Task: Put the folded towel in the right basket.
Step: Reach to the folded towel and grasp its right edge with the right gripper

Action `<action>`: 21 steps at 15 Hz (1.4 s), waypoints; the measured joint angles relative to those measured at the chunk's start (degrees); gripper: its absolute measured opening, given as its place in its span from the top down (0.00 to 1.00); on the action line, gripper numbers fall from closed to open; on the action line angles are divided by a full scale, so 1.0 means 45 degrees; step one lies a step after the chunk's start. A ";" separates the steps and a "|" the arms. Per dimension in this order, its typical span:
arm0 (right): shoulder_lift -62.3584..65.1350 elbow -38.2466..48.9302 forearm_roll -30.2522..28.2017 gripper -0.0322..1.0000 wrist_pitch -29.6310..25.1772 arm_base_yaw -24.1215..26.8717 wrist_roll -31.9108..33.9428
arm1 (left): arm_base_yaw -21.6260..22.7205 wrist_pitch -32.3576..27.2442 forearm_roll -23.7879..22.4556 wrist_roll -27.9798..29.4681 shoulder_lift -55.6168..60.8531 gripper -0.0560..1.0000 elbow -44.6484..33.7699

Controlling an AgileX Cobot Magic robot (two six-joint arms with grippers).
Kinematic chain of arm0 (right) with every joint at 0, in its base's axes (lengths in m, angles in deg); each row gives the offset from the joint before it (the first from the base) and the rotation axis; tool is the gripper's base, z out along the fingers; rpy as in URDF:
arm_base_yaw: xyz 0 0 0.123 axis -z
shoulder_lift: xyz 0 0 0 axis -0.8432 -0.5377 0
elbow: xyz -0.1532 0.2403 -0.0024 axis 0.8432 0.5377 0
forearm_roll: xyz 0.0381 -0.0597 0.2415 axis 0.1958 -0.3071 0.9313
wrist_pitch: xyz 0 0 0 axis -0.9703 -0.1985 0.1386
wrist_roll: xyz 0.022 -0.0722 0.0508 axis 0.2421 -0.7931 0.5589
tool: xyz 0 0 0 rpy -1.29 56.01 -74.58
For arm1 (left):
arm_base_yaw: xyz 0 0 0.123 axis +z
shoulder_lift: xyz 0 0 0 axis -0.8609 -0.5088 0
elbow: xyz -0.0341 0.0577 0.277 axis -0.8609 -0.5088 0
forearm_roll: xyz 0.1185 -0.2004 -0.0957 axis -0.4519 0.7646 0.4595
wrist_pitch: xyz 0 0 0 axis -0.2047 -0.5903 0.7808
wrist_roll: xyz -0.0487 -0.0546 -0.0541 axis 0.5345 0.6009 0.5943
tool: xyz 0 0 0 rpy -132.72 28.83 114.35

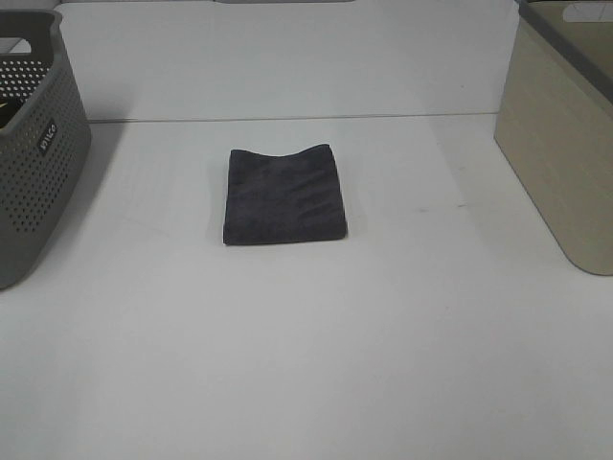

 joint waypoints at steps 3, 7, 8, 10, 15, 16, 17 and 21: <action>0.0000 0.0000 0.0000 0.31 0.0000 0.0000 0.0000 | 0.0000 0.0000 0.0000 0.0000 0.0000 0.01 0.0000; 0.0000 0.0000 0.0000 0.31 0.0000 0.0000 0.0000 | 0.0000 0.0000 0.0000 0.0000 0.0000 0.01 0.0000; 0.0000 0.0000 0.0000 0.31 0.0000 0.0000 0.0000 | 0.0000 0.0000 0.0000 0.0000 0.0000 0.01 0.0000; 0.0000 0.0000 0.0000 0.31 0.0000 0.0000 0.0000 | 0.0000 0.0000 0.0000 0.0000 0.0000 0.01 0.0000; 0.0000 0.0000 0.0000 0.31 0.0000 0.0000 0.0000 | 0.0000 0.0000 0.0000 0.0000 0.0000 0.01 0.0000; 0.0000 0.0000 0.0000 0.31 0.0000 0.0000 0.0000 | 0.0000 0.0000 0.0000 0.0000 0.0000 0.01 0.0000; 0.0000 0.0000 0.0000 0.31 0.0000 0.0000 0.0000 | 0.0000 0.0000 0.0000 0.0000 0.0000 0.01 0.0000; 0.0000 0.0000 0.0000 0.31 0.0000 0.0000 0.0000 | 0.0000 0.0000 0.0000 0.0000 0.0000 0.01 0.0000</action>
